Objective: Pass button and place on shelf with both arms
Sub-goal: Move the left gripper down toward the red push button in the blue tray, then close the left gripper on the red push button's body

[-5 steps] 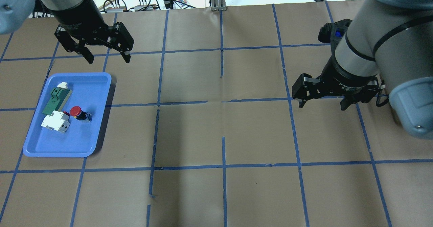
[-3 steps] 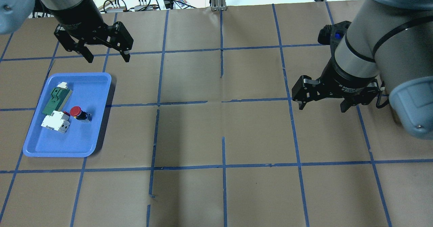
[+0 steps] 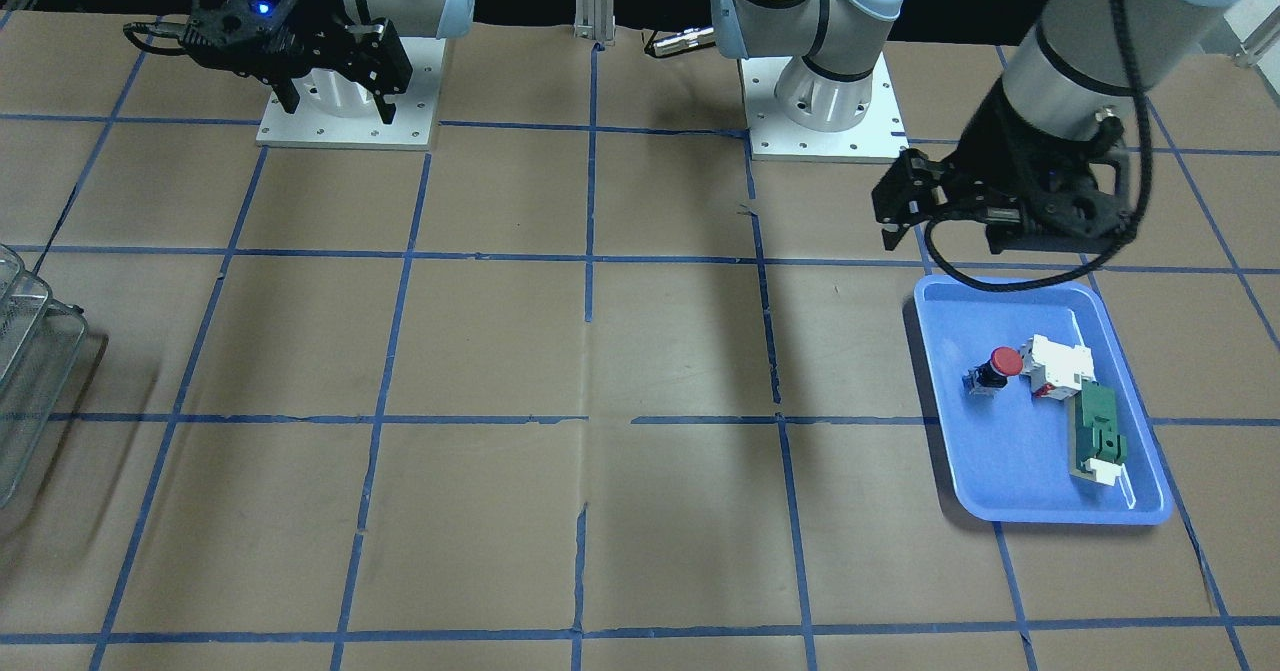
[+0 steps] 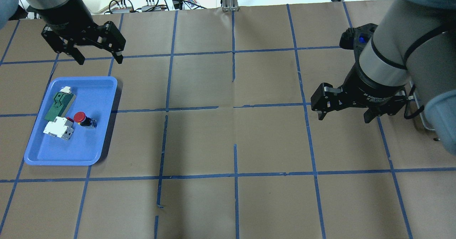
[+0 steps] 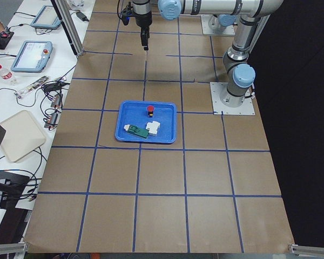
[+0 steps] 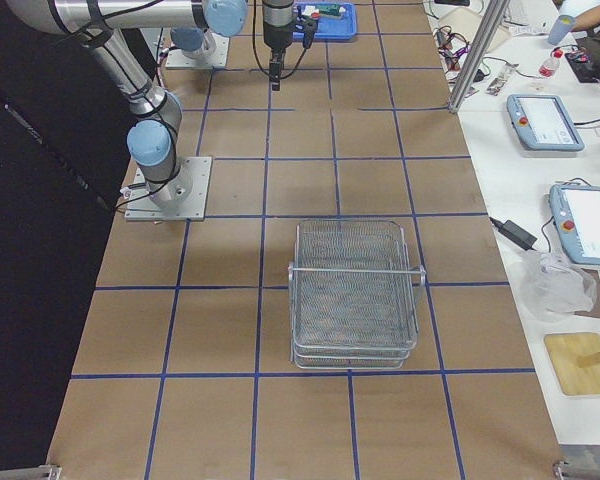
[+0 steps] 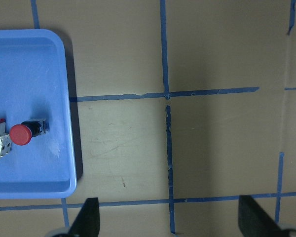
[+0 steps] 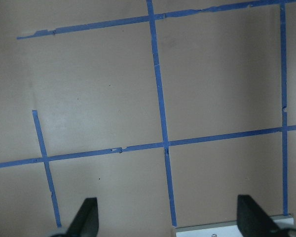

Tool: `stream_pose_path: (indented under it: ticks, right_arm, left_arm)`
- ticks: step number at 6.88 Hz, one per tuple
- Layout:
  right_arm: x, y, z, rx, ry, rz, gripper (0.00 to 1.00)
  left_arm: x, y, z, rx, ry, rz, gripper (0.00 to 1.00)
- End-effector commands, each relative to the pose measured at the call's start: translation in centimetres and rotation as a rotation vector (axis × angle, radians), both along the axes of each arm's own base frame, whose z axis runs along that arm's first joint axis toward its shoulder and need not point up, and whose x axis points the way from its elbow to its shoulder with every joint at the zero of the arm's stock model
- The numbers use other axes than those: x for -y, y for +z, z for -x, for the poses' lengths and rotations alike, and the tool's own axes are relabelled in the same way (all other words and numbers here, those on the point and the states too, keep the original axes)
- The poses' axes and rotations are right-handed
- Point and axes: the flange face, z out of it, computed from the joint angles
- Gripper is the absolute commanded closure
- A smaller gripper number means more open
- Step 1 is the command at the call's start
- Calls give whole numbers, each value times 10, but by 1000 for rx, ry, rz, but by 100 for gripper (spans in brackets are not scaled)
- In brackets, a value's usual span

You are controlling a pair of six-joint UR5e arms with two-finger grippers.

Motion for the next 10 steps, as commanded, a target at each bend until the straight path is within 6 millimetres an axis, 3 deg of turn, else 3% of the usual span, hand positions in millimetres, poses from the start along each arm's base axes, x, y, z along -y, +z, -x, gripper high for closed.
stream_pose_path:
  ticks: [1,2,4,6,7,10]
  right_arm:
    - [0,3,-1,5,-1,27,0]
    - [1,5,0,7,-1,33,0]
    - [0,1,1,-6,3,23,0]
    - [2,0,4,-14,2,23,0]
    - [2,-2,3,-6,-12,18,0]
    - [8,-7,6,-8,0,6,0]
  left_arm:
    - [19,-33,-98,-10,35,1,0]
    - [17,-66,-123,-34,-17,-46,0]
    - [21,-154,-175,-17,-68,17,0]
    - [1,-224,-173,-52,-68,-52,0]
    - [-12,-246,-169,-71,-70,-85,0]
    - [-11,-262,-183,-61,-55,-60,0]
